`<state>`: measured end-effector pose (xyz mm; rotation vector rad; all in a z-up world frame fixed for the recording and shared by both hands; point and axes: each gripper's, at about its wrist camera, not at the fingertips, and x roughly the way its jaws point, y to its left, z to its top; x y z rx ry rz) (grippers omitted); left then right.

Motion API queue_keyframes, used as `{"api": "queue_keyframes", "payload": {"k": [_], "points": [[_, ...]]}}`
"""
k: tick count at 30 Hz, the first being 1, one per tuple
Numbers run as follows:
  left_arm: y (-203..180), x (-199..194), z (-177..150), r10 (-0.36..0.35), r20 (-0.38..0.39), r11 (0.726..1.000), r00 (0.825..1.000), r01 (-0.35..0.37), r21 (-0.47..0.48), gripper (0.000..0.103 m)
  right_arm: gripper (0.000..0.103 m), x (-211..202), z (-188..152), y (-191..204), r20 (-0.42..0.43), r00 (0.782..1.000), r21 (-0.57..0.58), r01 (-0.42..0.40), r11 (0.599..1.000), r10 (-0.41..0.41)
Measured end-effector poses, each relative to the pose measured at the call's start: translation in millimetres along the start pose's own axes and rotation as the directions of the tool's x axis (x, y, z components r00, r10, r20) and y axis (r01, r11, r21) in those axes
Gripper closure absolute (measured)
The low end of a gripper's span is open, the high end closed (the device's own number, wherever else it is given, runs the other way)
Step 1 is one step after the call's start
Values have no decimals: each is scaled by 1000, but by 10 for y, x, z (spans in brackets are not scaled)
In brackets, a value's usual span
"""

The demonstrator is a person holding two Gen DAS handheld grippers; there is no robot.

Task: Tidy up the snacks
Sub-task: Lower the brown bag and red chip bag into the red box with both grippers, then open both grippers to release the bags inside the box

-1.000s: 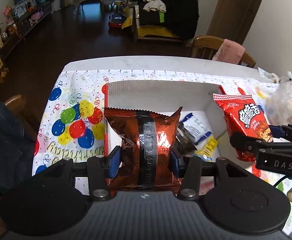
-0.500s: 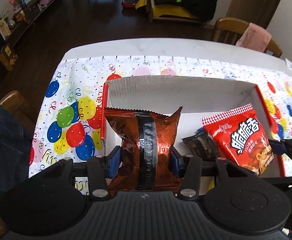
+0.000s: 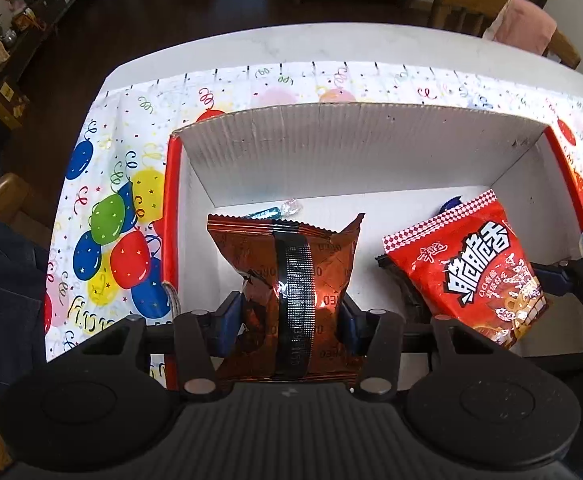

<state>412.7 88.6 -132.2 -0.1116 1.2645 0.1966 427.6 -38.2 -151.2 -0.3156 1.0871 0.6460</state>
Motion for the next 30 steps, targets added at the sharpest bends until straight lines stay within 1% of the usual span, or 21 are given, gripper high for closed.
{"api": "queue_keyframes", "payload": {"k": [2,5,11,12,13,16,18,19,21,30], "points": [[-12,40,16,0,-21,1000,1000,0,10,54,33,12,-3,-5,-5,1000,1,-6,1000,6],[-34,77,28,23,-35,999,999,-22,27,54,33,60,37,-24,-20,1000,0,-12,1000,12],[-25,116,52,19,-62,999,998,-17,33,53,32,67,36,-30,-19,1000,0,-16,1000,16],[-22,113,52,23,-62,999,998,-21,31,51,32,65,35,-31,-19,1000,0,-16,1000,16],[-21,106,53,26,-61,999,998,-24,28,47,32,68,40,-19,-17,1000,1,-16,1000,16],[-20,49,39,15,-39,1000,999,-14,28,41,31,13,17,-27,-3,1000,11,-23,1000,23],[-14,7,27,5,-27,1000,1000,-5,24,40,29,-42,7,-27,14,1000,16,-26,1000,26],[-8,-16,16,-2,-20,1000,1000,2,20,40,25,-77,0,-30,23,999,21,-26,999,25],[3,-71,-9,-13,-4,1000,1000,13,17,40,23,-113,-11,-37,33,999,26,-23,999,22],[79,-415,-168,-64,102,998,993,63,4,39,21,-490,-122,-140,102,994,102,-50,994,40]]}}
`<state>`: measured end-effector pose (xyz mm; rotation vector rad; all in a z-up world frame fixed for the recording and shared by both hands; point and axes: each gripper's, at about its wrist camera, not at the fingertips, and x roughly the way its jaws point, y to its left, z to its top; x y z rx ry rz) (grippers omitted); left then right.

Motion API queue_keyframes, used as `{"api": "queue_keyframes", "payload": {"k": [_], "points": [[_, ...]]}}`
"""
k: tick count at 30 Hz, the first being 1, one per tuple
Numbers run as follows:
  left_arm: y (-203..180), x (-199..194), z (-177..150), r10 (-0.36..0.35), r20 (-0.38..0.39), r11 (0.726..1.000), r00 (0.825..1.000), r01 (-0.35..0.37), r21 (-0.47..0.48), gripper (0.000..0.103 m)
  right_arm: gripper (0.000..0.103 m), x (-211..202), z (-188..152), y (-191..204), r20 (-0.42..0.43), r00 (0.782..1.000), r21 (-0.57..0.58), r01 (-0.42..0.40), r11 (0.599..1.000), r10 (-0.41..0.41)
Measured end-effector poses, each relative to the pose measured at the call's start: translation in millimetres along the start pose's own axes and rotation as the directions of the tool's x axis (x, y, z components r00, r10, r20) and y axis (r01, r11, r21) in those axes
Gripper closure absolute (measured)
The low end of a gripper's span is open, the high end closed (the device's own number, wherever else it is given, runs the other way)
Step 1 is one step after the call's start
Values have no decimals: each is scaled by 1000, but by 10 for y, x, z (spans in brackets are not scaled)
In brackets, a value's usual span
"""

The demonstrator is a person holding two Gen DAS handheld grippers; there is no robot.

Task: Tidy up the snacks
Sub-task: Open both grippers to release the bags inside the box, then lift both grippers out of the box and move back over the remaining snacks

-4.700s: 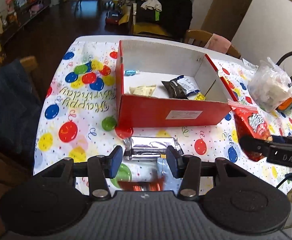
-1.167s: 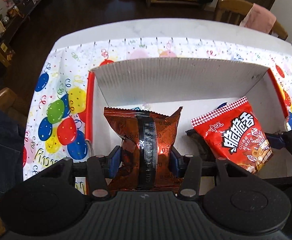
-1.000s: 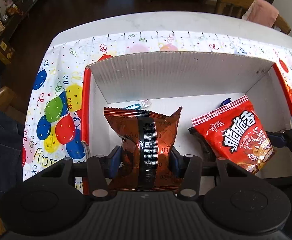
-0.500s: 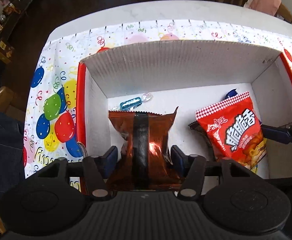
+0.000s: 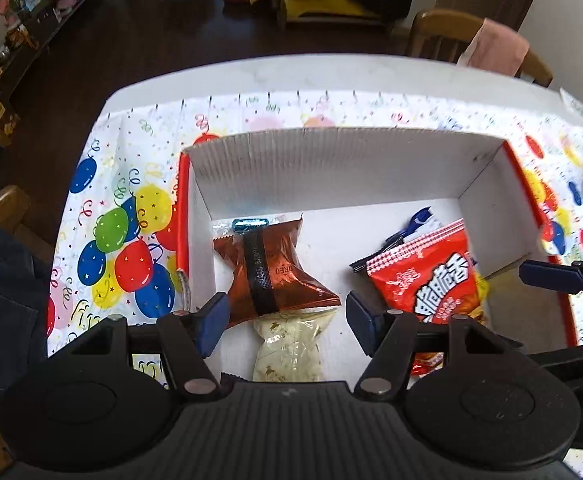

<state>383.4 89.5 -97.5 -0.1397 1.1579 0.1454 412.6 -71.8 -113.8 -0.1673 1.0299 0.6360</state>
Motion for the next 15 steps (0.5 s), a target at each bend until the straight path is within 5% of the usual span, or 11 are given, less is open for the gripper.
{"api": "queue_keyframes", "payload": {"k": [15], "points": [[4,-715,-513,-77,137,997,988,75,20,39,15,-756,-303,216,134,990,39,-52,998,47]]}}
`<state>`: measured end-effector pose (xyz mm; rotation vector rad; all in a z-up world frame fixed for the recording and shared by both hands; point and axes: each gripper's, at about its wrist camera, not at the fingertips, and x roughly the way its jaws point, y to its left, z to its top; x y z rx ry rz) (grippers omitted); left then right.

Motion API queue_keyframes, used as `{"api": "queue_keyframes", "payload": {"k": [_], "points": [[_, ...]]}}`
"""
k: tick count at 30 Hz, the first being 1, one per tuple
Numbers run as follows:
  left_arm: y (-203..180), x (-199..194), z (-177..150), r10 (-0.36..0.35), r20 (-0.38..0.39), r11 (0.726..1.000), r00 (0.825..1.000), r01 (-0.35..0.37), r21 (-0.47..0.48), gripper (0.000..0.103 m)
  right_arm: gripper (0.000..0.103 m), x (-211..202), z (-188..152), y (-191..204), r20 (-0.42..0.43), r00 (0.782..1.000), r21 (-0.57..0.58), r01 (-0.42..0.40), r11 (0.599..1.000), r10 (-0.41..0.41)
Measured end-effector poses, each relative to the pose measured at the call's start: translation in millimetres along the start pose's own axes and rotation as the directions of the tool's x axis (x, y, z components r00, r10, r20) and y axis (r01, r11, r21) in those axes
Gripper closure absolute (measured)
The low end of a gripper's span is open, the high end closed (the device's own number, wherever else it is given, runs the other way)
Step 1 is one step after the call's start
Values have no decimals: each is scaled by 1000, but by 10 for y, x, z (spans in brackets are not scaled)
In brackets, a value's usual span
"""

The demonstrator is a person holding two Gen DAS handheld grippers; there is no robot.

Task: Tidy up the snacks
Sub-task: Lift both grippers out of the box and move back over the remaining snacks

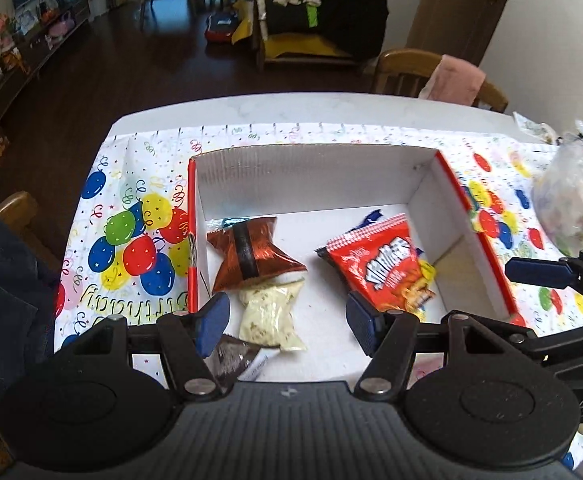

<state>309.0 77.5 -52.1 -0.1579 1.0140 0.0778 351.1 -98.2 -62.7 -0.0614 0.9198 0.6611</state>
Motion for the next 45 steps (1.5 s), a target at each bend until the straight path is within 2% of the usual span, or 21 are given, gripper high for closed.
{"api": "queue_keyframes", "payload": {"k": [13,18,21,24,27,32,37,45], "points": [[37,-521,-607,-9,100,1000,995,11,-12,31,8,-460,-442,200,69,997,-10,-30,1000,30],[96,-617,-855,-6,120,1000,993,9,-27,30,5,-553,-660,255,76,996,-2,-34,999,35],[89,-661,-1018,31,142,999,989,-30,-11,29,3,-594,-811,303,79,996,-11,-33,999,34],[80,-689,-1164,34,149,999,988,-36,7,29,3,-613,-950,359,77,997,-37,-22,999,25],[80,-679,-1292,23,138,1000,990,-25,11,23,1,-622,-1109,401,75,997,-43,-19,999,22],[57,-594,-1503,7,99,999,995,-10,32,21,0,-545,-1423,518,26,1000,-82,-6,997,8],[89,-474,-1743,-1,35,1000,999,1,19,21,1,-316,-1815,690,-75,997,-157,-30,987,18],[186,-442,-1997,0,-2,1000,1000,0,-7,21,7,-109,-2068,793,-163,986,-176,-51,983,22]]}}
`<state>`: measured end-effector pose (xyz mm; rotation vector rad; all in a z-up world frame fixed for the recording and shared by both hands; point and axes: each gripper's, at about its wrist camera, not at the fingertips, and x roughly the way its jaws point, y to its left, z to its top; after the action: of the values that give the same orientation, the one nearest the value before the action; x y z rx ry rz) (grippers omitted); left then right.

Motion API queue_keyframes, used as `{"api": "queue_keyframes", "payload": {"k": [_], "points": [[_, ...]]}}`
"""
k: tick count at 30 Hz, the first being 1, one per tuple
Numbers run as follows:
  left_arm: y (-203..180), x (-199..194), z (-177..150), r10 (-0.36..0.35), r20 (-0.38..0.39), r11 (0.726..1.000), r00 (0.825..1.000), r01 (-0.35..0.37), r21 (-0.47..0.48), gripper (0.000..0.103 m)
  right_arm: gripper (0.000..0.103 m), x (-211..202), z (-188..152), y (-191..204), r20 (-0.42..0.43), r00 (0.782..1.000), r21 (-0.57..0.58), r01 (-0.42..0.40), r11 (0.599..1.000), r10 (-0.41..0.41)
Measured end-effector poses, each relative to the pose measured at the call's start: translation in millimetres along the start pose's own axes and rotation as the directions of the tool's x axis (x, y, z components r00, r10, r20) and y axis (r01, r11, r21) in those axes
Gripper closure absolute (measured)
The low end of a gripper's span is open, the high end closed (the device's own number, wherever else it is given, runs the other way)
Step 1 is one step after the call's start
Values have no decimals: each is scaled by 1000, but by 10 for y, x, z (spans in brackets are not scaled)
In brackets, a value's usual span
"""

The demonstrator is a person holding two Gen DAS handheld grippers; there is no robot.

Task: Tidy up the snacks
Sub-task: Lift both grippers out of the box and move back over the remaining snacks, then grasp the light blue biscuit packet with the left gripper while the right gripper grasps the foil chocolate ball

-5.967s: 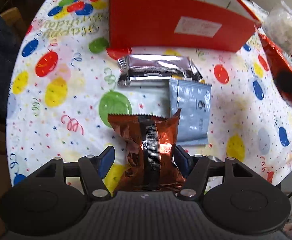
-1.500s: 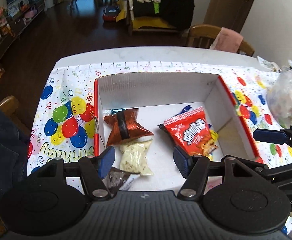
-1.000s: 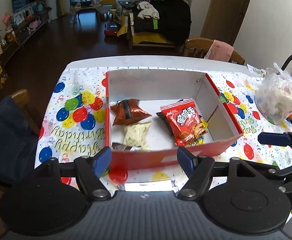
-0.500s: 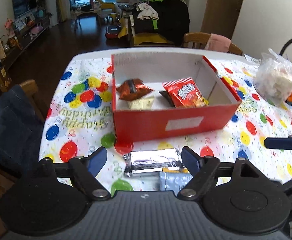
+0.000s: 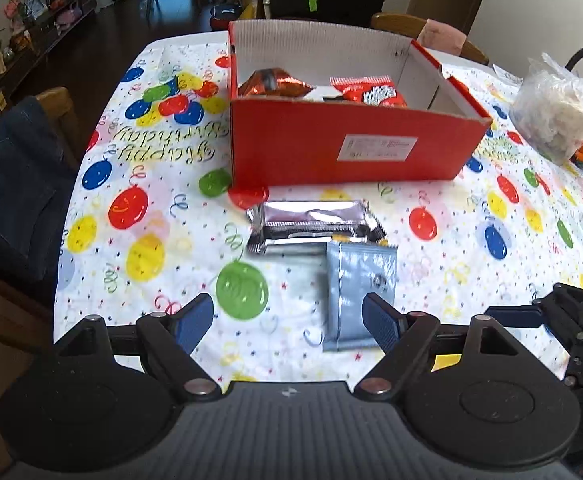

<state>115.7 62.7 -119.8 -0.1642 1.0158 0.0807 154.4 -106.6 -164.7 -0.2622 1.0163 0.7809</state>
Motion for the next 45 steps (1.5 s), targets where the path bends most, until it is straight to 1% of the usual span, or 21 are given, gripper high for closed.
{"api": "queue_keyframes", "payload": {"k": [3,6,8,10,15,17,19,21,22,24,27,30,33,37,40,45], "points": [[24,-1,-57,8,-4,1000,1000,-8,-1,21,12,86,-47,81,-28,1000,-25,-15,1000,14],[49,5,-86,3,-8,1000,1000,-3,-14,21,21,192,-73,175,-53,998,-64,-23,998,20],[49,10,-99,6,-10,1000,1000,-6,-12,21,25,247,-87,231,-66,998,-89,-29,996,24],[51,15,-106,7,-12,1000,1000,-7,-9,21,31,287,-98,270,-72,997,-108,-26,994,18],[65,41,-113,10,-21,1000,1000,-10,-10,21,38,334,-112,323,-61,998,-136,-13,991,5],[62,47,-111,8,-22,1000,1000,-8,-8,21,43,329,-105,325,-51,999,-140,-7,990,-1],[50,52,-104,7,-22,1000,1000,-7,-2,21,53,328,-97,326,-42,999,-151,4,989,-10],[28,64,-94,5,-23,1000,1000,-5,7,21,60,315,-95,333,-38,999,-166,7,986,-13],[15,70,-89,4,-24,1000,1000,-3,11,21,66,309,-97,338,-37,999,-170,4,985,-10],[-15,88,-77,0,-26,1000,1000,0,21,21,70,304,-99,347,-37,999,-176,2,984,-9],[-78,121,-50,-7,-33,999,999,9,37,21,72,289,-116,368,-33,999,-202,7,979,-14],[-155,171,-18,-21,-44,998,999,23,57,21,73,275,-120,343,-30,999,-195,10,981,-16],[-261,252,26,-32,-57,996,998,37,81,21,73,231,-112,254,-21,1000,-159,13,987,-17],[-407,423,90,-51,-94,993,994,61,100,21,73,136,-108,83,-1,999,-105,33,994,-33],[-513,566,114,-44,-129,991,991,59,117,21,73,54,-113,-101,12,998,-47,64,997,-63],[-592,749,106,-50,-176,990,983,72,119,22,73,-7,-125,-249,21,996,-3,82,997,-82]]}}
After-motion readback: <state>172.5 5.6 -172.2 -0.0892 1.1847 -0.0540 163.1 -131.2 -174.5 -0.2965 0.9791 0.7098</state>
